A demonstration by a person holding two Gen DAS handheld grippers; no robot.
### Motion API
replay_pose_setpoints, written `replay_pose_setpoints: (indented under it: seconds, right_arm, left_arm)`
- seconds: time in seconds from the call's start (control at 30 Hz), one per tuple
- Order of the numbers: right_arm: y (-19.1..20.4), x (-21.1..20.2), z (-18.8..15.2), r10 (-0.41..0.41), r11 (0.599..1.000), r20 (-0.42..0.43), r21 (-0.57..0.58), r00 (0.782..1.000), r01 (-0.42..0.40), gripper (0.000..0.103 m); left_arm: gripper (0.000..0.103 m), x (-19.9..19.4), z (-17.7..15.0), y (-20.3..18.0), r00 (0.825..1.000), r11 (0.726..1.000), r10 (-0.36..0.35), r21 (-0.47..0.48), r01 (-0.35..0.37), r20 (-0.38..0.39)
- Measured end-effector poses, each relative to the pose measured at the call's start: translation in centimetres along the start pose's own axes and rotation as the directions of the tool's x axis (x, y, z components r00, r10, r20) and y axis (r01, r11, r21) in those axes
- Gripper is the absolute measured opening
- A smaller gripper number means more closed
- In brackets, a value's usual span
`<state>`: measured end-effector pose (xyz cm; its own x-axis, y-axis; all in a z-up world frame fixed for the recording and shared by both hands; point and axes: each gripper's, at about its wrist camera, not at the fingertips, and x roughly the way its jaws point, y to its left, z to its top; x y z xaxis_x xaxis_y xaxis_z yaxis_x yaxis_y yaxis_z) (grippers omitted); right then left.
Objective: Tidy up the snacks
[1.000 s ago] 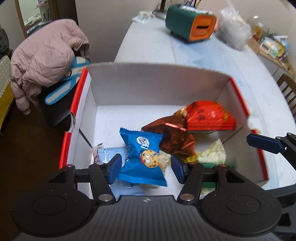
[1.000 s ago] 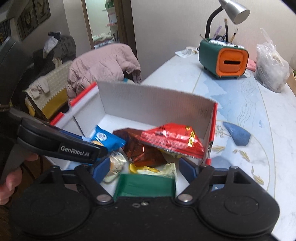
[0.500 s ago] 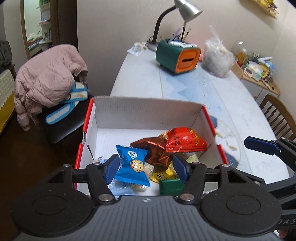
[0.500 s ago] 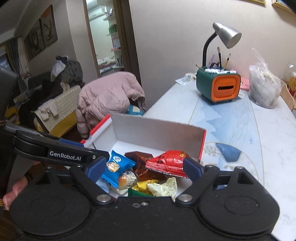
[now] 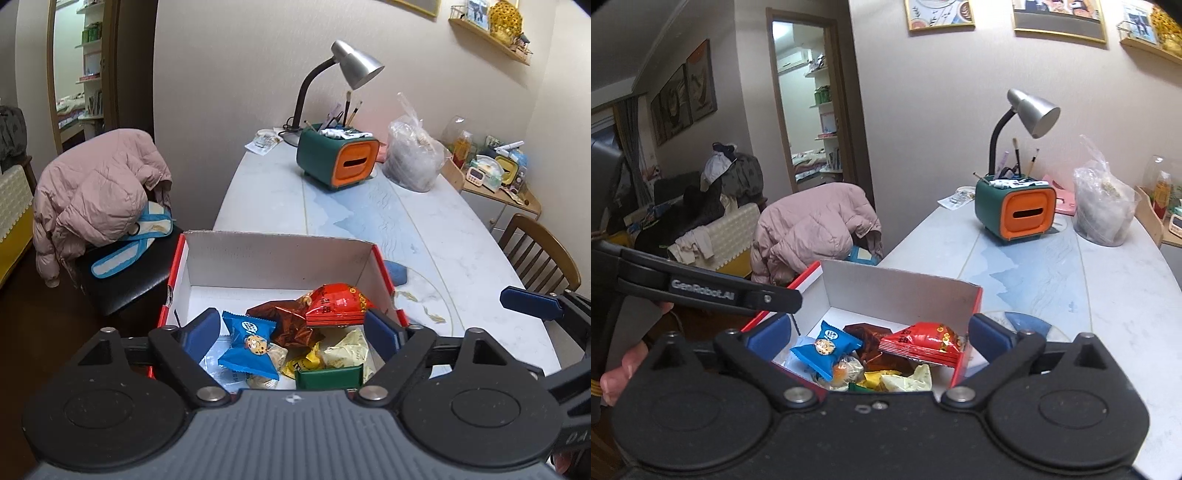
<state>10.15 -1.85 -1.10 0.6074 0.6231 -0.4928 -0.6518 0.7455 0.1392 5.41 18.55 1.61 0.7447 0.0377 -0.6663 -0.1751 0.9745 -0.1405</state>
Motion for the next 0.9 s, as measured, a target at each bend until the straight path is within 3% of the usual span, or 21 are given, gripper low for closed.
replay_pose_setpoints:
  seconds: [0.3,0.9]
  right_arm:
    - [-1.0,-2.0,-1.4,-0.033,0.994,0.009,0.109,0.999,0.032,0.103]
    - [-0.2,-4.4,-3.0,-0.081,0.990,0.029,0.117,0.996,0.077,0.103]
  left_arm:
    - [0.098,-1.2,-1.5,-0.8,0.999,0.999,-0.045,0.009,0.045,0.003]
    - [0.098,-3.1,-4.0,-2.1,1.000,0.999,-0.022,0.028,0.021,0.015]
